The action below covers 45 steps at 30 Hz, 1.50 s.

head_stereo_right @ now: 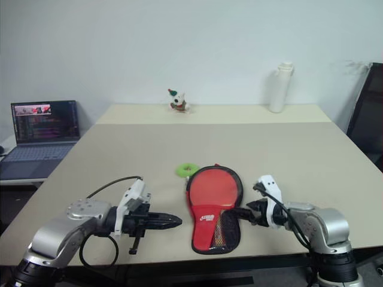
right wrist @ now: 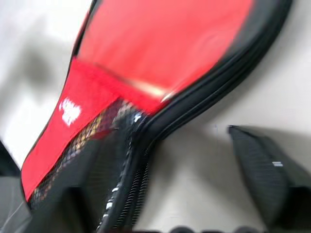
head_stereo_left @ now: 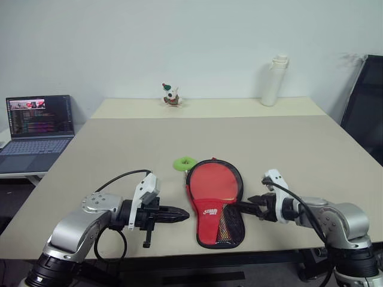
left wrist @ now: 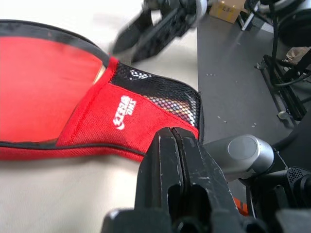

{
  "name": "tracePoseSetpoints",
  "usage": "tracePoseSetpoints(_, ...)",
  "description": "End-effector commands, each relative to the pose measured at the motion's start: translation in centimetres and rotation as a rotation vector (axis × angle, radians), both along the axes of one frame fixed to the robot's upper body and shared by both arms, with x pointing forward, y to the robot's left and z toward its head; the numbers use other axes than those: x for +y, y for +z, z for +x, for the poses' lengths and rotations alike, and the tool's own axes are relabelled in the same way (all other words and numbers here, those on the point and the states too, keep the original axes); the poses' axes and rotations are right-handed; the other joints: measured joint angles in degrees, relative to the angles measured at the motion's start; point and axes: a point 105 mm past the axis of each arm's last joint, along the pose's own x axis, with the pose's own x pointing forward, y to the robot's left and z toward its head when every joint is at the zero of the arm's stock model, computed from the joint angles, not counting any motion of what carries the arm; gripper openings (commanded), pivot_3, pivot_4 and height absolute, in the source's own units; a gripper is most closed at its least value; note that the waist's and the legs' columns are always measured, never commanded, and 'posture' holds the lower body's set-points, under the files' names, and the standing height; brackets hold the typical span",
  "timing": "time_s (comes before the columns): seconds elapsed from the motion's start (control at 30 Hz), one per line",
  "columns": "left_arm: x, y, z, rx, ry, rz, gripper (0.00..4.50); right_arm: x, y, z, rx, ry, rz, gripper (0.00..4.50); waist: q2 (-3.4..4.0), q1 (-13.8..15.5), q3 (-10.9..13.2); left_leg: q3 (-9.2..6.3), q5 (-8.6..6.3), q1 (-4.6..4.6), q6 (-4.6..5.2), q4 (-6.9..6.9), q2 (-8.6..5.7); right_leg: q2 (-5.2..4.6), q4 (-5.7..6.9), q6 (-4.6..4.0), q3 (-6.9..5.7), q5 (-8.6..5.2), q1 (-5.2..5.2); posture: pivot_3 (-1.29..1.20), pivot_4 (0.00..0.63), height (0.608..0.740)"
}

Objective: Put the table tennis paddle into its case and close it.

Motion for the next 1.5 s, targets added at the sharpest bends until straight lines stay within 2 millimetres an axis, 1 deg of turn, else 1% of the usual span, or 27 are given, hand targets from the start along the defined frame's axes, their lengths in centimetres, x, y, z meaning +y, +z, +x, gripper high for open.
tracePoseSetpoints(0.03,-0.1,0.6,0.5,-0.042,0.020,-0.023,0.00,-0.6,3.9,0.7,-0.136,0.023,0.090,4.48,0.00,-0.03,0.00,0.00,0.00,-0.01,0.00,-0.01,0.02,0.02,0.00,0.00,0.00,0.00,-0.01,0.00,0.150,0.740)
tracePoseSetpoints(0.1,0.1,1.0,1.2,-0.057,0.057,-0.039,0.00,-0.6,5.7,1.1,-0.195,0.031,0.138,4.48,0.00,-0.04,0.00,0.00,0.00,-0.01,0.00,-0.02,0.03,0.03,0.01,0.00,0.00,0.00,-0.03,0.00,0.150,0.740)
tracePoseSetpoints(0.17,0.3,1.4,1.9,-0.075,0.091,-0.047,0.00,-0.3,6.7,1.3,-0.233,0.044,0.162,4.48,0.00,-0.02,0.00,-0.01,0.00,0.00,0.00,0.00,0.03,0.03,0.02,0.00,-0.01,0.00,-0.02,0.00,0.150,0.740)
tracePoseSetpoints(0.23,0.6,1.8,2.8,-0.096,0.135,-0.054,0.00,0.0,7.1,1.4,-0.256,0.050,0.168,4.48,0.00,0.02,0.00,-0.01,0.00,0.00,0.00,0.00,0.03,0.03,0.02,0.00,-0.03,0.00,-0.01,0.00,0.150,0.740)
tracePoseSetpoints(0.33,1.6,2.8,5.8,-0.159,0.270,-0.071,0.00,1.2,7.4,1.6,-0.275,0.065,0.186,4.48,0.00,0.05,0.00,0.00,0.00,-0.02,0.00,0.00,0.01,0.03,0.01,0.00,-0.04,0.00,0.00,0.00,0.150,0.740)
tracePoseSetpoints(0.37,1.8,3.2,6.5,-0.175,0.304,-0.076,0.18,1.5,7.4,1.6,-0.275,0.070,0.191,4.50,0.00,0.05,0.00,0.00,0.00,-0.03,0.00,0.01,0.01,0.03,0.02,0.01,-0.04,0.01,-0.01,0.00,0.150,0.740)
tracePoseSetpoints(0.43,2.0,3.5,7.3,-0.188,0.346,-0.079,0.55,2.0,7.3,1.5,-0.275,0.080,0.192,4.50,0.00,0.05,0.00,-0.01,0.00,-0.03,0.00,0.01,0.01,0.03,0.01,0.01,-0.02,0.01,-0.01,0.00,0.150,0.740)
tracePoseSetpoints(0.57,2.9,3.8,9.0,-0.218,0.447,-0.072,1.87,3.1,7.0,1.3,-0.291,0.118,0.169,4.50,0.00,0.02,0.00,0.00,0.00,-0.06,0.00,-0.01,0.00,-0.01,-0.01,0.01,-0.01,0.02,-0.03,0.00,0.150,0.740)
tracePoseSetpoints(0.63,3.3,3.7,9.8,-0.230,0.485,-0.061,2.61,3.8,6.9,1.0,-0.311,0.150,0.138,4.50,0.00,-0.01,0.00,0.01,0.00,-0.05,0.00,-0.01,0.01,0.00,0.01,0.01,-0.01,0.02,-0.04,0.00,0.150,0.740)
tracePoseSetpoints(0.67,3.5,3.7,10.4,-0.239,0.509,-0.055,2.87,4.3,6.8,0.9,-0.324,0.166,0.122,4.50,0.00,0.02,0.00,-0.01,0.00,-0.05,0.00,0.00,0.01,0.00,0.01,0.01,-0.02,0.02,-0.04,0.00,0.150,0.740)
tracePoseSetpoints(0.8,3.8,3.6,12.9,-0.261,0.604,-0.044,4.26,5.6,6.8,1.0,-0.358,0.197,0.095,4.50,0.00,0.07,0.00,0.00,0.00,-0.05,0.00,0.04,0.00,0.01,0.05,0.01,-0.07,0.02,-0.02,0.00,0.150,0.740)
tracePoseSetpoints(0.83,3.7,3.5,13.4,-0.258,0.622,-0.043,4.44,5.8,6.7,1.0,-0.364,0.201,0.090,4.50,0.00,0.08,0.00,0.00,0.00,-0.05,0.00,0.05,-0.01,0.01,0.04,0.01,-0.07,0.02,-0.01,0.00,0.150,0.740)
tracePoseSetpoints(1.0,4.1,1.9,16.1,-0.232,0.724,0.016,4.44,6.5,6.5,1.2,-0.380,0.210,0.079,4.50,-0.01,0.13,0.00,0.00,0.00,-0.10,0.00,0.04,-0.04,-0.01,0.00,0.00,-0.05,0.05,-0.03,0.00,0.150,0.740)
tracePoseSetpoints(1.23,3.8,-0.6,18.2,-0.131,0.758,0.101,4.44,6.9,6.4,1.1,-0.389,0.206,0.078,4.50,-0.02,0.14,0.00,0.09,0.00,-0.13,0.00,0.05,-0.05,-0.01,0.03,0.00,-0.13,0.05,-0.05,0.00,0.150,0.740)
tracePoseSetpoints(1.4,2.7,-2.8,18.4,-0.073,0.742,0.156,4.44,7.2,6.4,1.2,-0.416,0.192,0.062,4.50,-0.02,0.14,0.00,0.12,0.00,-0.14,0.00,0.04,-0.06,-0.01,0.01,0.00,-0.13,0.05,-0.05,0.00,0.150,0.740)
tracePoseSetpoints(1.5,2.5,-3.6,18.2,-0.055,0.728,0.167,4.44,7.4,6.5,1.5,-0.442,0.178,0.042,4.50,-0.05,0.15,-0.02,0.11,0.00,-0.13,0.00,0.04,-0.06,-0.01,0.03,0.01,-0.14,0.05,-0.04,0.00,0.150,0.740)
